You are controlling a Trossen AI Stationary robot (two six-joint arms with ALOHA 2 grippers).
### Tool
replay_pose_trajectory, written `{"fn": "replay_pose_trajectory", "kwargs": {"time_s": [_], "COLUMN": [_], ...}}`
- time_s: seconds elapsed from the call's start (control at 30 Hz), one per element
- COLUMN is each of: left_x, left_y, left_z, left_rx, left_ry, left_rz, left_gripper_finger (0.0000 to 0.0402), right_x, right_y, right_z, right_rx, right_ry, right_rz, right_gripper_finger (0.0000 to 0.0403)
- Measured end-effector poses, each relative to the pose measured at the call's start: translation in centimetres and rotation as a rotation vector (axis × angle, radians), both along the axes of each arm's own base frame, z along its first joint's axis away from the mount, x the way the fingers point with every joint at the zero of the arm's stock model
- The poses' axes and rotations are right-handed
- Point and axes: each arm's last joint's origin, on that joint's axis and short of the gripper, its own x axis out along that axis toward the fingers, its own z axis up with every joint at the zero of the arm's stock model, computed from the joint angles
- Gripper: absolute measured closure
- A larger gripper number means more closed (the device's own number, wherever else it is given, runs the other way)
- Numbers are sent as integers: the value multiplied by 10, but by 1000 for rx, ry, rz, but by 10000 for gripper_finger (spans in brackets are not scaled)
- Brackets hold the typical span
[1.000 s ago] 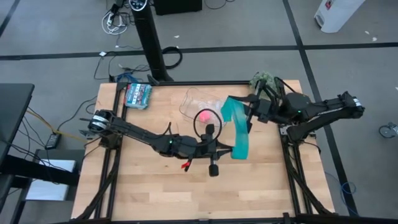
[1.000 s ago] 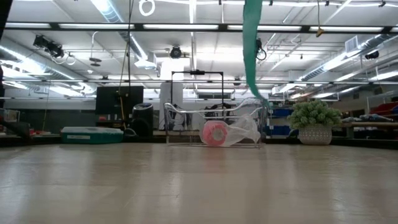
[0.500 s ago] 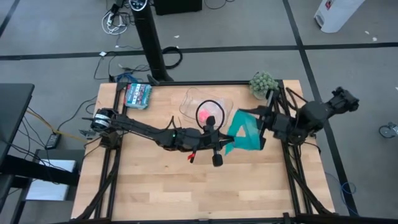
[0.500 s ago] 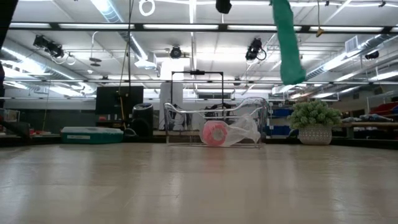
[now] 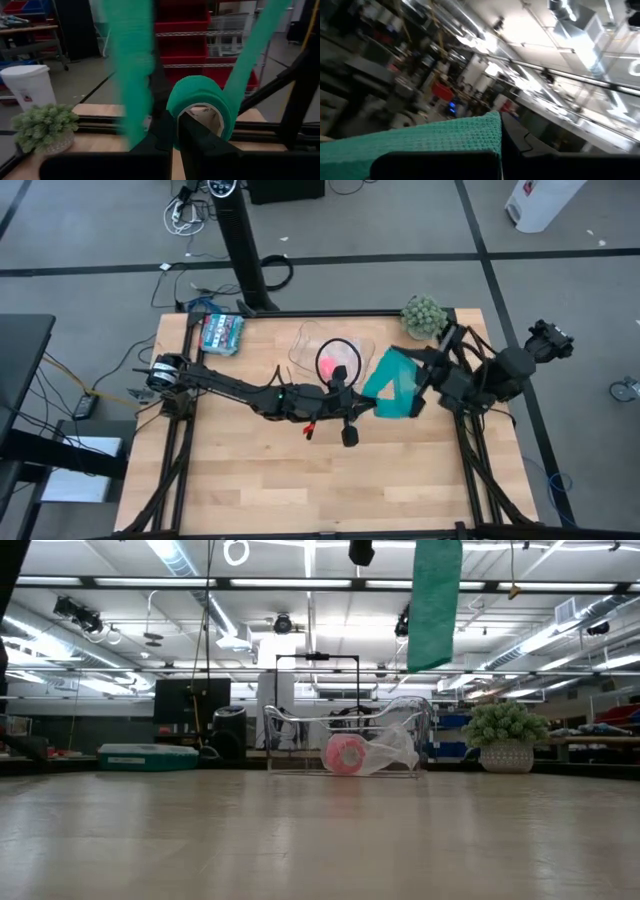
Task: Roll bandage
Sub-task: Roll the blue bandage
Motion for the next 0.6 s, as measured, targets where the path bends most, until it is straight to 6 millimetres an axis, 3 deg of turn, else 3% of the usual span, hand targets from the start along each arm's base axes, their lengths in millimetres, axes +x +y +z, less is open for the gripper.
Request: {"fn": "replay_pose_trajectory", "kwargs": {"time_s": [0.23,0.6], "left_x": [-4,-15], "left_y": [-20,-60], "left_z": [0,5], "left_rx": [3,48], "left_ry": [-2,-47], "left_rz": [-57,-131], "left_gripper_finger": [378,378], "right_x": [9,-13], "right_y": [-20,-43], "right_z": [-1,4], "right_rx": [-7,55], "right_ry": [14,39], "right_rz": [-94,-140], "right_gripper_finger": [403,403]}}
